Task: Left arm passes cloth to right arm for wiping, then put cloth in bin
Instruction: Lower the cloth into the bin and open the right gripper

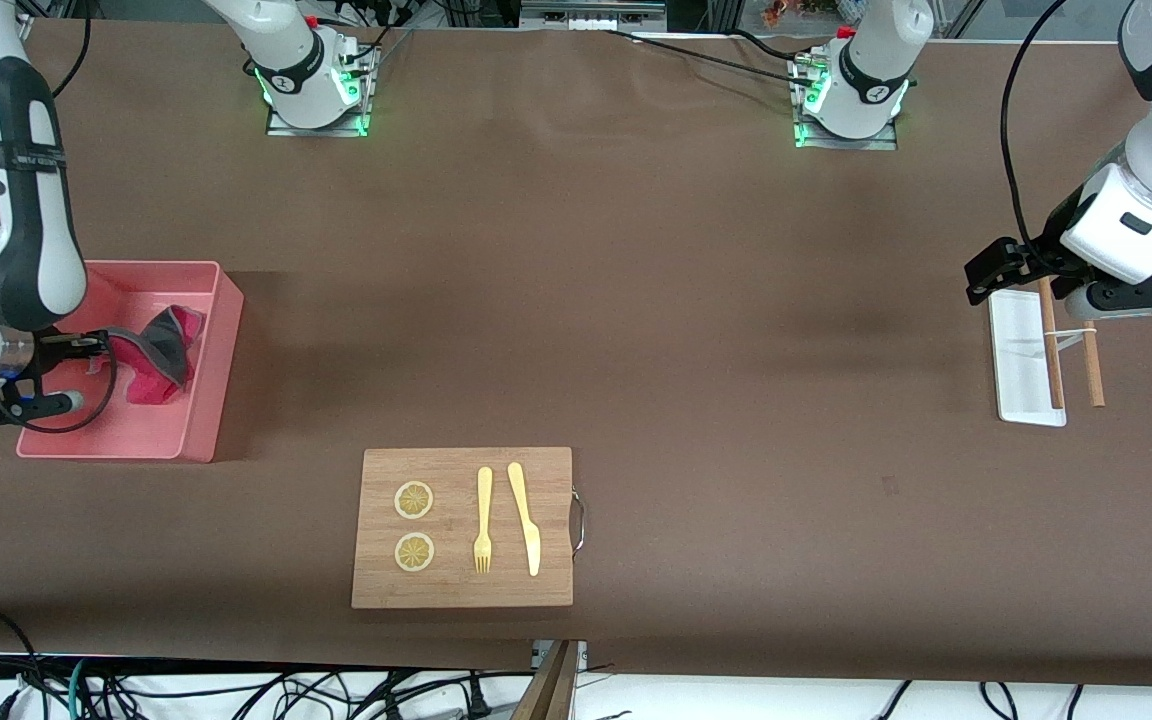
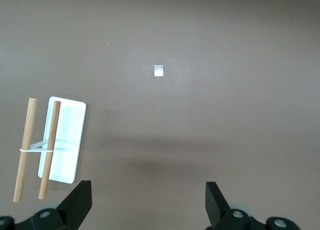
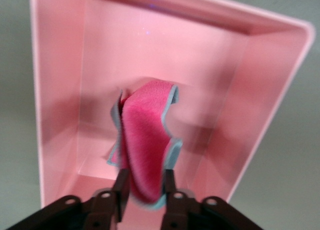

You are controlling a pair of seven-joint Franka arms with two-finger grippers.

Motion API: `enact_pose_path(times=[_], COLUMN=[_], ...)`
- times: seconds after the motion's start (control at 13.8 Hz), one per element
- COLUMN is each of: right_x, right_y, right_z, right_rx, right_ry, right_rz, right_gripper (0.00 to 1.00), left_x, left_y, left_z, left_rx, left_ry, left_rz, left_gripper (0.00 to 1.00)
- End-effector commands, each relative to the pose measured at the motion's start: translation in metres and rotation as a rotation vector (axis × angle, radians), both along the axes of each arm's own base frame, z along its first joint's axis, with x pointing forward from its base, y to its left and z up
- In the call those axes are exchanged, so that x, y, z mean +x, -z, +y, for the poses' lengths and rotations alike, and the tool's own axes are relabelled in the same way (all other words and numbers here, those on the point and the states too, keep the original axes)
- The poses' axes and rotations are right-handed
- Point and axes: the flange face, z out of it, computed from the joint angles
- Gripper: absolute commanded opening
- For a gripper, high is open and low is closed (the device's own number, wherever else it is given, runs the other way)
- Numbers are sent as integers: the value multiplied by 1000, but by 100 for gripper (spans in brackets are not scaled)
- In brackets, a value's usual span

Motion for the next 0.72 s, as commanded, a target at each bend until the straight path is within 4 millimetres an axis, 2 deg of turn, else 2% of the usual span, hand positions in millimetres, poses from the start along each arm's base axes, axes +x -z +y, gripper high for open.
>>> enact_pose_path(times=[0.0,0.29,0.43,0.65], right_x=[-15,-27,-30,-45], right_y=[-67,-137,-165,-212], right_z=[9,28,39,50], right_rx=[30,38,38,41], right_ry=[0,-34,-58,-77], right_rz=[-68,-168,-226,-303], right_gripper=[100,100,100,100], left_x=[3,3,3,4], left_y=[-4,-3,-3,-2], left_z=[-2,-3,-3,-4], left_rx=[1,1,1,3], left_ry=[-17,-32,-32,-30], left_rz=[5,7,7,8], left_gripper=[100,100,100,100])
